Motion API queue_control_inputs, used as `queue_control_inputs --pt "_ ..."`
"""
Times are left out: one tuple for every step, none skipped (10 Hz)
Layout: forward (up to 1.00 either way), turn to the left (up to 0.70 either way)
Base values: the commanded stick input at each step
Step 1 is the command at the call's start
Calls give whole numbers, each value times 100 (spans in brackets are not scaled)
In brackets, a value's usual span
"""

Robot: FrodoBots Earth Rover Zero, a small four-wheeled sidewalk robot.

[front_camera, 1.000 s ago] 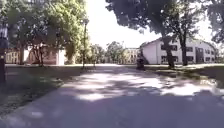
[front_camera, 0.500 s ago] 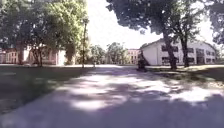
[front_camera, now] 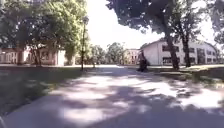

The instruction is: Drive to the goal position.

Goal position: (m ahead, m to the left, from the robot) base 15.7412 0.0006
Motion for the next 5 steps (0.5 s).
queue_control_inputs --pt "70 0" --pt "70 0" --pt "70 0" --pt "70 0" --pt "70 0"
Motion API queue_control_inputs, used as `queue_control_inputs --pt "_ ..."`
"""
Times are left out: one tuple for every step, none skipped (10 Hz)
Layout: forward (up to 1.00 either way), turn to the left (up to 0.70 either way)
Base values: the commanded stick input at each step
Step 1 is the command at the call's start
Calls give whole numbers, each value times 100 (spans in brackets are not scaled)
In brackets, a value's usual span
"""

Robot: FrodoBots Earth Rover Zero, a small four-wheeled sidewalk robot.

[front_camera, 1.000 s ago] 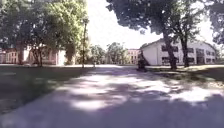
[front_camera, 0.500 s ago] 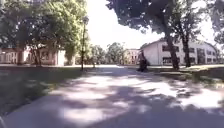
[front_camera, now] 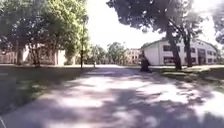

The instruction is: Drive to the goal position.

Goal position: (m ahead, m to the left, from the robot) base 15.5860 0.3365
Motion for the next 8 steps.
queue_control_inputs --pt "70 0" --pt "70 0" --pt "70 0" --pt "70 0" --pt "70 0" --pt "70 0" --pt "70 0" --pt "70 0"
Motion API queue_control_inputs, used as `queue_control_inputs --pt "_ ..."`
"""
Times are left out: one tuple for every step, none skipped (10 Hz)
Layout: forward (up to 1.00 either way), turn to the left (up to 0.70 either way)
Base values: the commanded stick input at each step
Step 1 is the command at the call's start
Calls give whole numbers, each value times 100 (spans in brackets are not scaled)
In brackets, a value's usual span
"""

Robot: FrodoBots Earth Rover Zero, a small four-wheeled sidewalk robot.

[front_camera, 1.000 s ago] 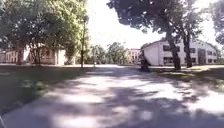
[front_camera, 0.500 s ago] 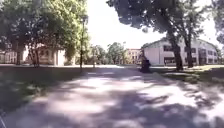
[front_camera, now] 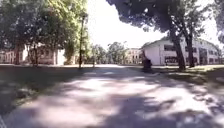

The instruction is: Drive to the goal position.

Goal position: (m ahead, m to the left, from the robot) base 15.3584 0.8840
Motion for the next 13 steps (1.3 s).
queue_control_inputs --pt "70 0" --pt "70 0" --pt "70 0" --pt "70 0" --pt "70 0" --pt "70 0" --pt "70 0" --pt "70 0" --pt "70 0" --pt "70 0" --pt "70 0" --pt "70 0" --pt "70 0"
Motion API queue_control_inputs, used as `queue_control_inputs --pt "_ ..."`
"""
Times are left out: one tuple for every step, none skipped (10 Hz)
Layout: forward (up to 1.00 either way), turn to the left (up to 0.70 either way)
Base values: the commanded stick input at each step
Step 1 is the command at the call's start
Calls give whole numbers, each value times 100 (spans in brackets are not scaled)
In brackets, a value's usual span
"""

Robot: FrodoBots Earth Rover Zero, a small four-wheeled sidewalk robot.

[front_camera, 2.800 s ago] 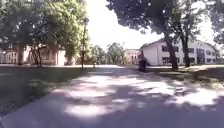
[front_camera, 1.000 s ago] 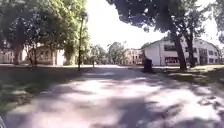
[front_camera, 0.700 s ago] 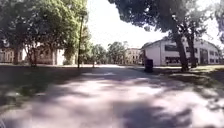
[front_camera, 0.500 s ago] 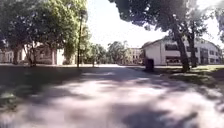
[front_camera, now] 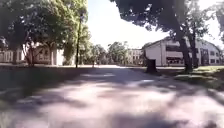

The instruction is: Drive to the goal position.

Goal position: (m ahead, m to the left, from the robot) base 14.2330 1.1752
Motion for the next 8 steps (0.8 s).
queue_control_inputs --pt "70 0" --pt "70 0" --pt "70 0" --pt "70 0" --pt "70 0" --pt "70 0" --pt "70 0" --pt "70 0"
